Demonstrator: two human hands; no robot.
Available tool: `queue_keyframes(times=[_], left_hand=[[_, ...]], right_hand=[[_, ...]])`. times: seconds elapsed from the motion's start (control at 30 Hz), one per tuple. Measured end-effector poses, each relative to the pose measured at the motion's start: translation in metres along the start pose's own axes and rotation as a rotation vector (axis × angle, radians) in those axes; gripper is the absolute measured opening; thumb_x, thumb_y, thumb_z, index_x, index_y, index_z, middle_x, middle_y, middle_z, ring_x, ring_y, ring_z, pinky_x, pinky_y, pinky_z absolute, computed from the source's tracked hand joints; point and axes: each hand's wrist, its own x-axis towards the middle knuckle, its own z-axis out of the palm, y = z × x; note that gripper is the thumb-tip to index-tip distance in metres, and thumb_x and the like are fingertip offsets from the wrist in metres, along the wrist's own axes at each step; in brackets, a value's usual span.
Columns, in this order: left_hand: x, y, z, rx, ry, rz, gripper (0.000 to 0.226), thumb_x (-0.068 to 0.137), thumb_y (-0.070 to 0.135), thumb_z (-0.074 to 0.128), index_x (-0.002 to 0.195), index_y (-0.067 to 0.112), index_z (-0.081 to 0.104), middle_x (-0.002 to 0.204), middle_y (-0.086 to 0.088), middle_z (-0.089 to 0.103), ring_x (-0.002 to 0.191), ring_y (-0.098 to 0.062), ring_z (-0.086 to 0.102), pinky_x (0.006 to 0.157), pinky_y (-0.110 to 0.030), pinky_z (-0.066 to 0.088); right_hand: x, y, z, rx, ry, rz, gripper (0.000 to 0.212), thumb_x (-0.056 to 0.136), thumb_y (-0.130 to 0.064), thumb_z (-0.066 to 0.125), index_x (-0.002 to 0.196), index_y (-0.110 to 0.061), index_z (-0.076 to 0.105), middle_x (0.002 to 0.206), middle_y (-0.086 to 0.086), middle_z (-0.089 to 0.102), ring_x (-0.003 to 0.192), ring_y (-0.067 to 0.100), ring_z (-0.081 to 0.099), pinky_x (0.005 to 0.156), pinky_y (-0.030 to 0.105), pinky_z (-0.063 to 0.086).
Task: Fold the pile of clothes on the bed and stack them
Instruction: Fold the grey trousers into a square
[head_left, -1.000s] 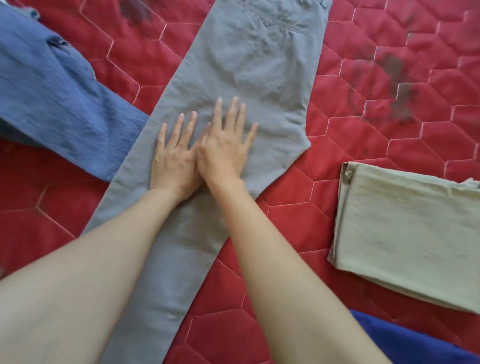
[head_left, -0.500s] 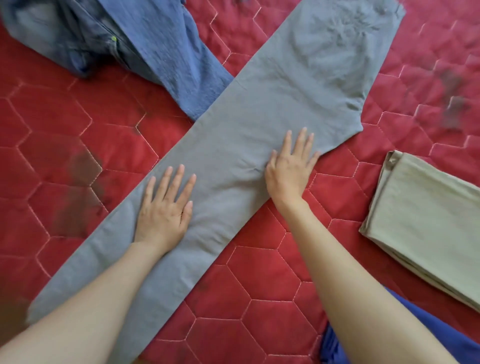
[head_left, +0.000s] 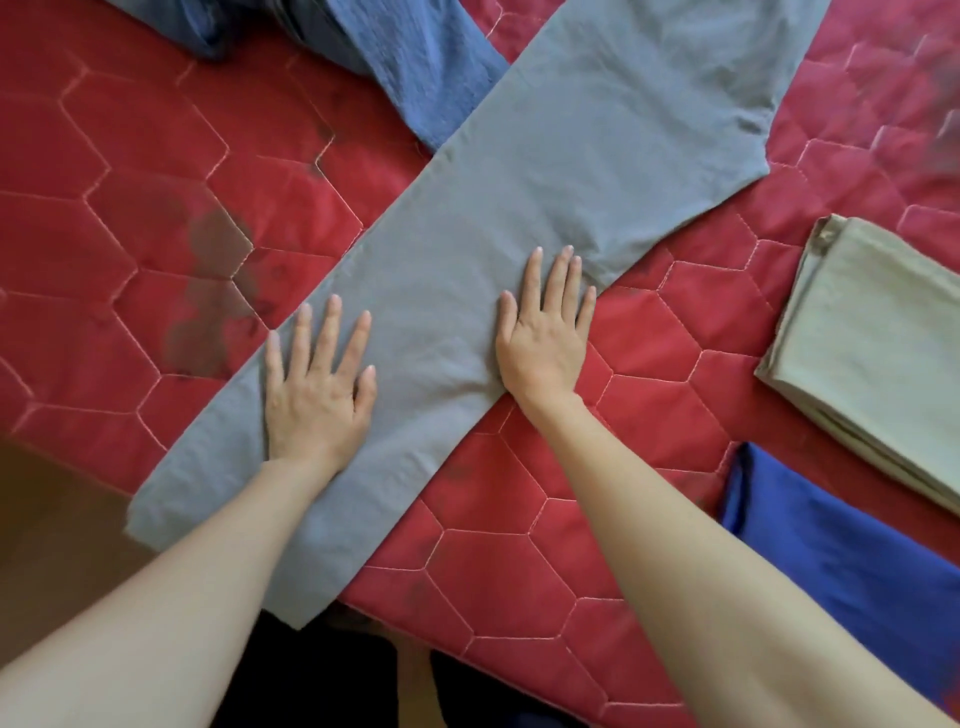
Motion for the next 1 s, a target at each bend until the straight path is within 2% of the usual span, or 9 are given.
queue_keyframes(times=[0.17,0.3,0.47,0.57,0.67,0.77,0.83,0.9,1.0], left_hand=[[-0.013,-0.055,-0.005,0.021,-0.023,0.208,0.061,0.095,0.038,0.025,0.152,0.018,0.026,0.161,-0.008,0.014,0.148,-0.028,0.014,0.115,-0.054,0.015],[-0.008,-0.072,-0.007,0.004,-0.013,0.331,0.060,0.094,0.036,0.030,0.151,0.015,0.031,0.160,-0.010,0.017,0.147,-0.029,0.019,0.115,-0.054,0.015],[-0.015,-0.096,-0.008,0.007,-0.051,0.364,0.059,0.096,0.037,0.030,0.152,0.018,0.027,0.160,-0.010,0.018,0.147,-0.029,0.018,0.115,-0.055,0.013],[-0.025,-0.117,-0.011,-0.022,-0.090,0.385,0.060,0.097,0.035,0.027,0.153,0.016,0.023,0.160,-0.011,0.017,0.148,-0.028,0.016,0.117,-0.054,0.012],[-0.038,-0.134,-0.018,-0.066,-0.121,0.384,0.059,0.098,0.033,0.026,0.152,0.010,0.024,0.159,-0.011,0.020,0.147,-0.028,0.017,0.118,-0.053,0.014],[-0.051,-0.147,-0.027,-0.173,-0.118,0.373,0.055,0.099,0.031,0.039,0.148,0.005,0.034,0.156,-0.011,0.030,0.145,-0.029,0.024,0.118,-0.049,0.017],[-0.061,-0.152,-0.035,-0.277,-0.074,0.334,0.044,0.096,0.026,0.054,0.135,0.005,0.051,0.142,-0.012,0.049,0.133,-0.031,0.042,0.110,-0.047,0.031],[-0.067,-0.154,-0.046,-0.367,-0.049,0.217,0.027,0.091,0.025,0.061,0.114,0.010,0.062,0.114,-0.006,0.059,0.106,-0.028,0.054,0.088,-0.043,0.044],[-0.065,-0.151,-0.059,-0.430,-0.205,0.003,0.022,0.090,0.036,0.062,0.104,0.020,0.060,0.098,0.003,0.051,0.093,-0.022,0.055,0.072,-0.034,0.040]], right_hand=[[0.005,-0.022,-0.011,-0.054,-0.048,0.145,0.060,0.101,-0.032,0.028,0.153,-0.008,0.014,0.160,0.020,0.006,0.149,0.030,0.000,0.119,0.047,-0.002],[-0.006,-0.089,-0.006,0.036,-0.039,0.110,0.057,0.100,-0.036,0.030,0.153,-0.017,0.017,0.161,0.016,0.006,0.149,0.028,0.002,0.117,0.051,-0.001],[-0.096,-0.148,0.033,0.084,-0.021,0.153,0.056,0.102,-0.041,0.023,0.154,-0.024,0.016,0.162,0.010,0.008,0.150,0.023,0.004,0.120,0.049,0.001],[-0.166,-0.151,0.048,0.102,0.062,0.239,0.056,0.101,-0.041,0.029,0.153,-0.022,0.023,0.160,0.011,0.017,0.149,0.025,0.012,0.120,0.048,0.011],[-0.233,-0.155,0.053,0.113,0.055,0.211,0.056,0.101,-0.038,0.032,0.152,-0.018,0.026,0.160,0.013,0.017,0.149,0.027,0.012,0.118,0.051,0.017],[-0.274,-0.155,0.050,0.225,0.051,0.197,0.056,0.100,-0.030,0.043,0.150,-0.010,0.030,0.158,0.017,0.019,0.147,0.030,0.017,0.117,0.046,0.025],[-0.286,-0.156,0.040,0.394,0.107,0.343,0.062,0.096,-0.025,0.055,0.149,-0.004,0.030,0.156,0.019,0.023,0.143,0.030,0.027,0.116,0.034,0.027],[-0.284,-0.158,0.027,0.518,0.158,0.492,0.063,0.093,-0.022,0.062,0.146,-0.001,0.035,0.148,0.017,0.038,0.134,0.028,0.040,0.111,0.031,0.032],[-0.271,-0.160,0.012,0.698,0.136,0.662,0.048,0.091,-0.024,0.064,0.135,-0.008,0.051,0.124,0.008,0.058,0.109,0.024,0.055,0.094,0.033,0.044]])
